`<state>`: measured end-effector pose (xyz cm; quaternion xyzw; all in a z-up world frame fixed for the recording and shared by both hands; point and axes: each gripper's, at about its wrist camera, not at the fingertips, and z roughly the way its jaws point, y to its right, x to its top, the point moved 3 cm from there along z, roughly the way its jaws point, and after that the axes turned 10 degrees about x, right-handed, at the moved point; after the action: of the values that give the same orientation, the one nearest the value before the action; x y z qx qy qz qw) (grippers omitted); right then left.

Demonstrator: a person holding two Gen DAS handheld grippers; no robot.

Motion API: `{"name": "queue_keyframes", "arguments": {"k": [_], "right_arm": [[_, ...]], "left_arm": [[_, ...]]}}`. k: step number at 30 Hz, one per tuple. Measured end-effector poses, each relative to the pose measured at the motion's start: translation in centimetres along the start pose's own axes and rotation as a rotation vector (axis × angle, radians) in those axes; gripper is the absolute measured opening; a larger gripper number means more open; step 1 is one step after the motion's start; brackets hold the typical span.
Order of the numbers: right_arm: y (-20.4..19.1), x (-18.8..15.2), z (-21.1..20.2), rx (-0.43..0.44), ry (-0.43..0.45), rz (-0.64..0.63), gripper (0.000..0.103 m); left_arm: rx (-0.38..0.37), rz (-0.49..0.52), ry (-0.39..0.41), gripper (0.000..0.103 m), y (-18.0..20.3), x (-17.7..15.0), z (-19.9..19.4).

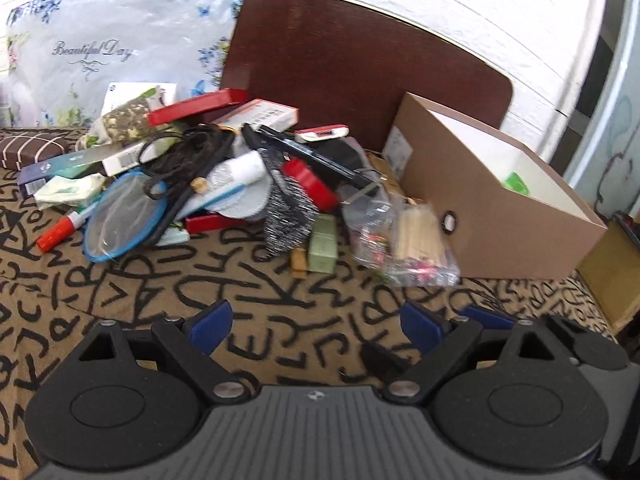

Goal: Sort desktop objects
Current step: 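Withdraw the left tool from the cardboard box back to the pile, then grasp the clear bag of toothpicks with the left tool and lift it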

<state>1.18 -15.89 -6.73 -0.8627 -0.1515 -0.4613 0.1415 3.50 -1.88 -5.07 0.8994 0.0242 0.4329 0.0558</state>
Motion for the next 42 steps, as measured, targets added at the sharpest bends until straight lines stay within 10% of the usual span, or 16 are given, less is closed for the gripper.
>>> {"name": "queue_keyframes", "arguments": {"k": [14,30,34,42], "right_arm": [[5.5,0.6,2.5,-0.151,0.065,0.083,0.075],[8.4,1.0,4.6,-0.118,0.068,0.135,0.058],[8.1,0.9,4.8,-0.11,0.054,0.119,0.033],[6.6,1.5,2.7,-0.061,0.057,0.049,0.007]], "left_arm": [[-0.107,0.032,-0.025,0.072,2.9,2.2,3.9],[-0.145,0.068,-0.081,0.058,6.8,4.0,8.9],[-0.143,0.048,-0.105,0.022,6.7,4.1,9.4],[-0.166,0.064,-0.139,0.011,5.9,3.1,7.6]]}}
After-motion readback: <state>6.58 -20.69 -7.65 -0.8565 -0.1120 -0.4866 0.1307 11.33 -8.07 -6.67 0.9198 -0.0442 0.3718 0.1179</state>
